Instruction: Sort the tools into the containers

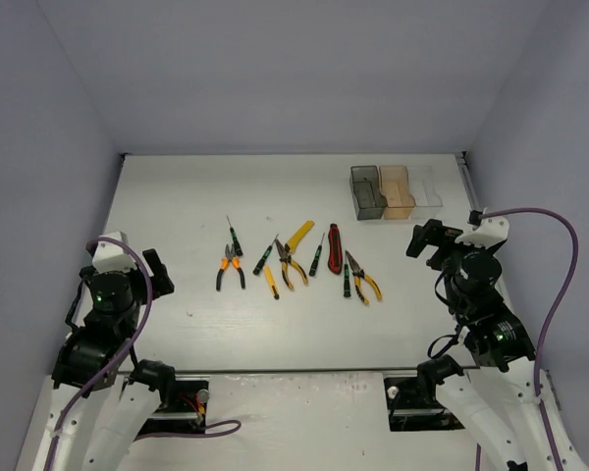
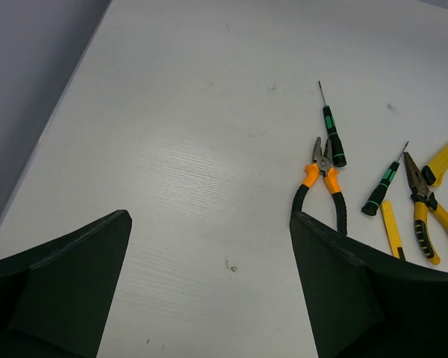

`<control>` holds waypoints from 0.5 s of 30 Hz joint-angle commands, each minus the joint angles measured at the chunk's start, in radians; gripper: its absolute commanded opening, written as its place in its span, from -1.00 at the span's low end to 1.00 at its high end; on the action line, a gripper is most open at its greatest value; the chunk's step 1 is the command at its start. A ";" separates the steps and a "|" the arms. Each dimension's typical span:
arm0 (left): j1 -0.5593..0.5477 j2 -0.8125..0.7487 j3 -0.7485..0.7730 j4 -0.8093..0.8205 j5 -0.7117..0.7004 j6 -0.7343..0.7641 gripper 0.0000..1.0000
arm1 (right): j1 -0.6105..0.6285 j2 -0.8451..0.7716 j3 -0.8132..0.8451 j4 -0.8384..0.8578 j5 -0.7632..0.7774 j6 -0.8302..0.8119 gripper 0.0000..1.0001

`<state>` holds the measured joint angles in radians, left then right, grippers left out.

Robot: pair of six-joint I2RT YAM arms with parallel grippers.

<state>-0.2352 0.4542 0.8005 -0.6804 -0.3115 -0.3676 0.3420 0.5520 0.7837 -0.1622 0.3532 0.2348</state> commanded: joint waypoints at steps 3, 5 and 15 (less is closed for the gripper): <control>0.005 0.133 0.019 0.098 0.126 -0.005 0.70 | 0.011 0.004 0.024 0.053 -0.008 -0.003 1.00; 0.004 0.229 0.054 0.099 0.187 -0.016 0.70 | 0.012 0.006 0.019 0.053 -0.024 -0.003 1.00; -0.182 0.805 0.274 0.101 0.204 -0.137 0.70 | 0.021 -0.011 0.010 0.049 -0.030 -0.006 1.00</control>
<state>-0.3151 1.0807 0.9624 -0.6221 -0.1050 -0.4522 0.3520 0.5501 0.7834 -0.1637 0.3302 0.2348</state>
